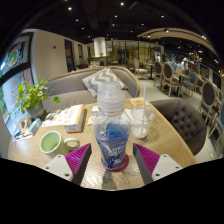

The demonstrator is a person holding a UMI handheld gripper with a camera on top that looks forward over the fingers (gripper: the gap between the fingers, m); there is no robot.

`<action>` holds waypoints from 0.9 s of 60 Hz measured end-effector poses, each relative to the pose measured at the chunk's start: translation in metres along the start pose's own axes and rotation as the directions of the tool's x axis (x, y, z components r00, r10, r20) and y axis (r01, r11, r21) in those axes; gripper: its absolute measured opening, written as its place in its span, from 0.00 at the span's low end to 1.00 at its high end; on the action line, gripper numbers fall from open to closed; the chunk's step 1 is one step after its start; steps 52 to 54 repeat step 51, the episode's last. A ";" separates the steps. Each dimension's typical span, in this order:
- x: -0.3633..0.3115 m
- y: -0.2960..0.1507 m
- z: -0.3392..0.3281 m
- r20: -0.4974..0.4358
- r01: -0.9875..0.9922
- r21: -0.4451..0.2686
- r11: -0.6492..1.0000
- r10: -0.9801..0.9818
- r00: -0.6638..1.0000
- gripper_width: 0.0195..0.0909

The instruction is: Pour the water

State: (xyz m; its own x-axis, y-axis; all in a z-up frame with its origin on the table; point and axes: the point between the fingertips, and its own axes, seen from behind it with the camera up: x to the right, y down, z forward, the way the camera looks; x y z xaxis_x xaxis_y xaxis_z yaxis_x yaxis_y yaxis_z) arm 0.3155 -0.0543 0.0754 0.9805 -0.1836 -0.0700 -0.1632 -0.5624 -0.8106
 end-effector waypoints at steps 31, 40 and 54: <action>-0.127 0.013 -0.220 -0.055 0.100 -0.120 0.988 -0.108 0.993 0.93; -0.152 0.006 -0.234 -0.044 0.075 -0.102 0.992 -0.080 0.996 0.93; -0.162 -0.001 -0.236 -0.054 0.137 -0.088 0.987 -0.142 0.988 0.93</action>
